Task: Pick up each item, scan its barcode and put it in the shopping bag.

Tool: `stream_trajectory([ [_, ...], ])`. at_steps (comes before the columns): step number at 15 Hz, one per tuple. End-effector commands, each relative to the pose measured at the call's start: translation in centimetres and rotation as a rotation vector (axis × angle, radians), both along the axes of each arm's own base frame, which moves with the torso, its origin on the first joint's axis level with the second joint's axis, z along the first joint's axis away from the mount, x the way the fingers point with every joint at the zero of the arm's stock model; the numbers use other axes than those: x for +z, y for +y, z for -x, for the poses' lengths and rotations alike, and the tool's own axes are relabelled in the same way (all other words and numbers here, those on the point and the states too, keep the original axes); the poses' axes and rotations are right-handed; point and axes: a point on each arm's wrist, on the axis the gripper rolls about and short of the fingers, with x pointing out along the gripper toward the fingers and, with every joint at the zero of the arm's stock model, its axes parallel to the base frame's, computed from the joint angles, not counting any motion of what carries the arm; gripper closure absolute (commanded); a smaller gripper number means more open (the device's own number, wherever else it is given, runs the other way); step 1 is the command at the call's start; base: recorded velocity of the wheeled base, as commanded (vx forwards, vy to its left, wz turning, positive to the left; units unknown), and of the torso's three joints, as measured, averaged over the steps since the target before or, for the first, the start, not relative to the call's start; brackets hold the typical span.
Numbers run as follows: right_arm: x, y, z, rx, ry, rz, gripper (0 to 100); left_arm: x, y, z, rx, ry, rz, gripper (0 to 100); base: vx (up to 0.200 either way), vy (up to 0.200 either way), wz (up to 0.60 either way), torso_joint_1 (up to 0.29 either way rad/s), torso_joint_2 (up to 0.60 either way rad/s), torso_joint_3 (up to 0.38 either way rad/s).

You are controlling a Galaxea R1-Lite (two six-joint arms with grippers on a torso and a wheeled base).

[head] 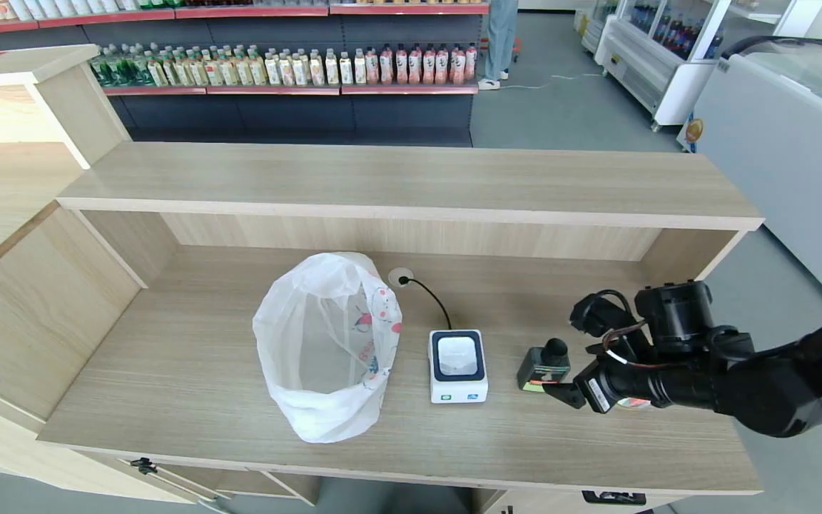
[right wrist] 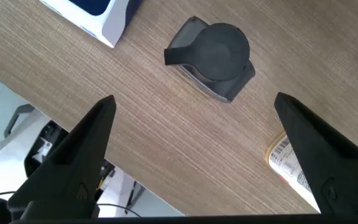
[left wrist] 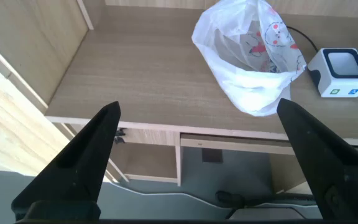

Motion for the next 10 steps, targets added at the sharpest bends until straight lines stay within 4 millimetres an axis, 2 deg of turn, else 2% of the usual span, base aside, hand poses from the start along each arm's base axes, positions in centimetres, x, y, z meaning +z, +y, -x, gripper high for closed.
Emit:
stream_trajectory([
  [1,-2.4,1.3,-2.4,0.019,0.036,0.019,0,0.0,0.0,0.0,0.000,0.000,0.000,0,0.000,0.000,0.00,0.000,0.00,0.000],
  [10,-4.3,2.8,-5.8,0.044,0.007,0.065,0,0.0,0.0,0.0,0.000,0.000,0.000,0,0.000,0.000,0.00,0.000,0.00,0.000],
])
